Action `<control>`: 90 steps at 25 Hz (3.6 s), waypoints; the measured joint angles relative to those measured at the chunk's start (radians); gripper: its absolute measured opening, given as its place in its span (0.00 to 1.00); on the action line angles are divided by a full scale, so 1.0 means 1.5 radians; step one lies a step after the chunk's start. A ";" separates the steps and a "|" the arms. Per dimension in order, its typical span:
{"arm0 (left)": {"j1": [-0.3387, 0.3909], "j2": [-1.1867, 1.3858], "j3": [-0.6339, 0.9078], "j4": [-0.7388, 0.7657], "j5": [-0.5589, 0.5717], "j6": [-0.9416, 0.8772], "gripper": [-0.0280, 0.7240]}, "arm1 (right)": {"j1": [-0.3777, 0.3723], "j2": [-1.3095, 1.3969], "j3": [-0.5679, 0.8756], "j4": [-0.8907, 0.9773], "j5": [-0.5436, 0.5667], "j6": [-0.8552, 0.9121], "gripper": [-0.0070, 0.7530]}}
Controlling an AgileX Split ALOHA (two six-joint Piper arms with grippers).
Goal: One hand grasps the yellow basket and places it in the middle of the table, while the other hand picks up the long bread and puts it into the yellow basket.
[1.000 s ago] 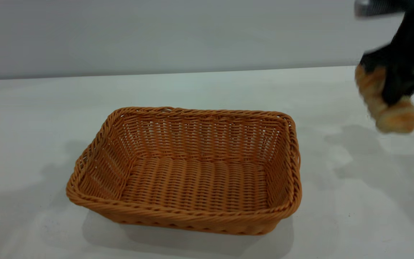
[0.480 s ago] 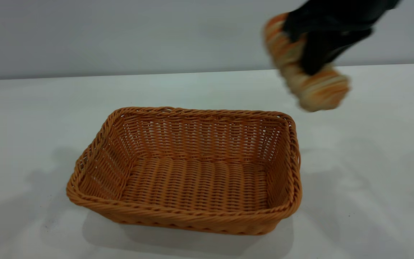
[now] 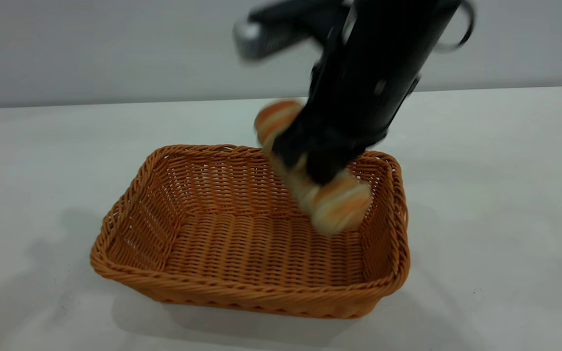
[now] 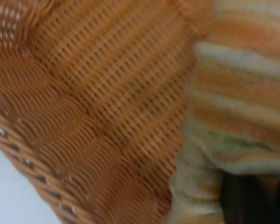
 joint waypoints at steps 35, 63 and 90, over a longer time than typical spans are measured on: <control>0.000 -0.063 0.010 0.111 0.038 -0.043 0.83 | -0.034 -0.098 0.000 -0.084 -0.015 -0.020 0.78; 0.000 -0.673 0.355 0.133 0.116 -0.081 0.83 | -0.174 -0.721 0.001 -0.099 0.479 -0.006 0.52; 0.000 -0.982 0.554 0.175 0.187 -0.084 0.83 | -0.174 -1.275 0.373 -0.044 0.524 -0.009 0.52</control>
